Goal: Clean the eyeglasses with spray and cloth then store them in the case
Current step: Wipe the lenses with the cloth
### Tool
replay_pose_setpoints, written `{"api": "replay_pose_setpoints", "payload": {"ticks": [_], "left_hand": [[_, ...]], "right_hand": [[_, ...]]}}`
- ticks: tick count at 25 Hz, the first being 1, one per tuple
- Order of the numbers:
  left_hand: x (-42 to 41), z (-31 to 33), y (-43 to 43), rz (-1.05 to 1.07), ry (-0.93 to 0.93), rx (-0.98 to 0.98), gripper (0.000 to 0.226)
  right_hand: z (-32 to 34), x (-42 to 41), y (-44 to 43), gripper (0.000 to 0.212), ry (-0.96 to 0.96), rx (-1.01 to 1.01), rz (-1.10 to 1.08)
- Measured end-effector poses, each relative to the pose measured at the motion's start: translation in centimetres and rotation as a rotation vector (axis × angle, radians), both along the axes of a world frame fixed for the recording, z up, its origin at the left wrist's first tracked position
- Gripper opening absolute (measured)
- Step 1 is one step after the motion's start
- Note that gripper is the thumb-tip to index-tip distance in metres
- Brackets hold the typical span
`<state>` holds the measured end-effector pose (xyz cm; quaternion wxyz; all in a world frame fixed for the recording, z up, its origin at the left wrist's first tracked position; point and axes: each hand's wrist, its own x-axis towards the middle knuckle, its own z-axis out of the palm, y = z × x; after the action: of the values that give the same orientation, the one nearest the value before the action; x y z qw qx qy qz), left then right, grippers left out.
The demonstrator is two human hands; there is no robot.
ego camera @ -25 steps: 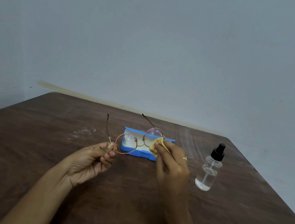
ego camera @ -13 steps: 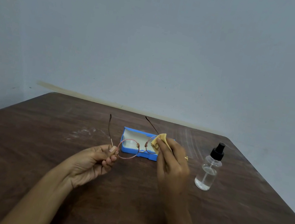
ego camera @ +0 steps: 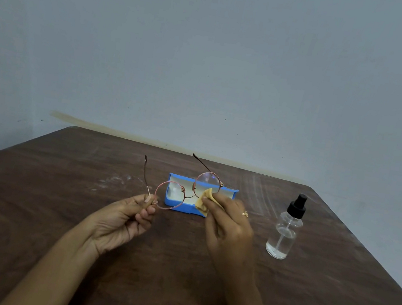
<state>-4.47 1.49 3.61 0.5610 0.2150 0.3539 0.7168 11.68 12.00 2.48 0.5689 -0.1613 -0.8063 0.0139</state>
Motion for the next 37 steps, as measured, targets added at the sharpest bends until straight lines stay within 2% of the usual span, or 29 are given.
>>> {"api": "replay_pose_setpoints", "payload": {"ticks": [4,10,16,24,29,37], "left_hand": [[-0.2,0.0,-0.1,-0.059,-0.041,0.041,0.053],[-0.4,-0.5,0.2,-0.040,0.023,-0.028,0.020],[-0.6,-0.6,0.3,-0.053,0.084,-0.064,0.029],[-0.2,-0.5,0.3,-0.002,0.031,-0.037,0.014],[-0.3,-0.5,0.4,0.032,0.021,-0.032,0.028],[0.0,-0.3,0.4,0.028,0.036,-0.054,0.026]], "right_hand": [[0.0,0.2,0.2,0.025,0.016,-0.046,-0.049],[0.3,0.3,0.1,0.022,0.059,-0.080,-0.077],[0.3,0.1,-0.1,0.026,0.077,-0.086,-0.068],[0.2,-0.2,-0.5,0.023,0.118,-0.156,-0.035],[0.0,-0.5,-0.6,0.022,0.105,-0.200,-0.024],[-0.1,-0.8,-1.0,0.021,0.043,-0.203,0.047]]}}
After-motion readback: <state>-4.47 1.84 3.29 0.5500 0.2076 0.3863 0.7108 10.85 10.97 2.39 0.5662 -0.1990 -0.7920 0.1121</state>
